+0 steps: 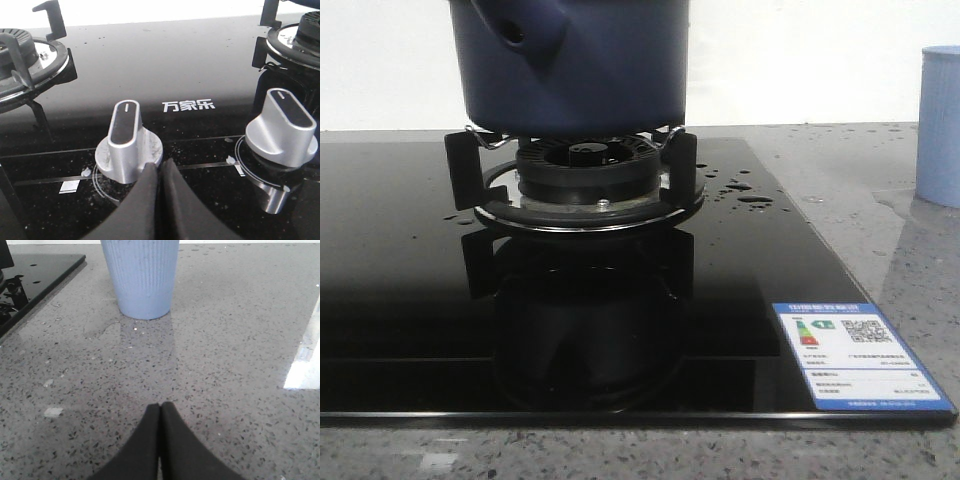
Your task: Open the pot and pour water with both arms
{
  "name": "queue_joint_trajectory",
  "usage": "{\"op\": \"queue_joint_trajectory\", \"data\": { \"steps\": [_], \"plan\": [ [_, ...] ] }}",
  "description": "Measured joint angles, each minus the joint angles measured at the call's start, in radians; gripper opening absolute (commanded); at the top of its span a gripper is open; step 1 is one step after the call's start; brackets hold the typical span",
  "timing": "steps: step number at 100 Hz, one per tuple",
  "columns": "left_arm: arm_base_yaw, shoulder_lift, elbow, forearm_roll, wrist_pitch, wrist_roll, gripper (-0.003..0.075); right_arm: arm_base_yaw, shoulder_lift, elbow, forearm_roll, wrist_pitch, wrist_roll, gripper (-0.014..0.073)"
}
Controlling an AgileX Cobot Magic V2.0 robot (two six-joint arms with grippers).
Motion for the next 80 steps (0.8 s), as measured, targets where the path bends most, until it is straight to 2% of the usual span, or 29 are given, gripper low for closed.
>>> {"op": "queue_joint_trajectory", "data": {
  "steps": [80],
  "plan": [
    [0.000,0.000,0.000,0.018,0.000,0.000,-0.0019,0.000,0.000,0.000,0.000,0.000,-0.001,-0.0074]
  ]
}}
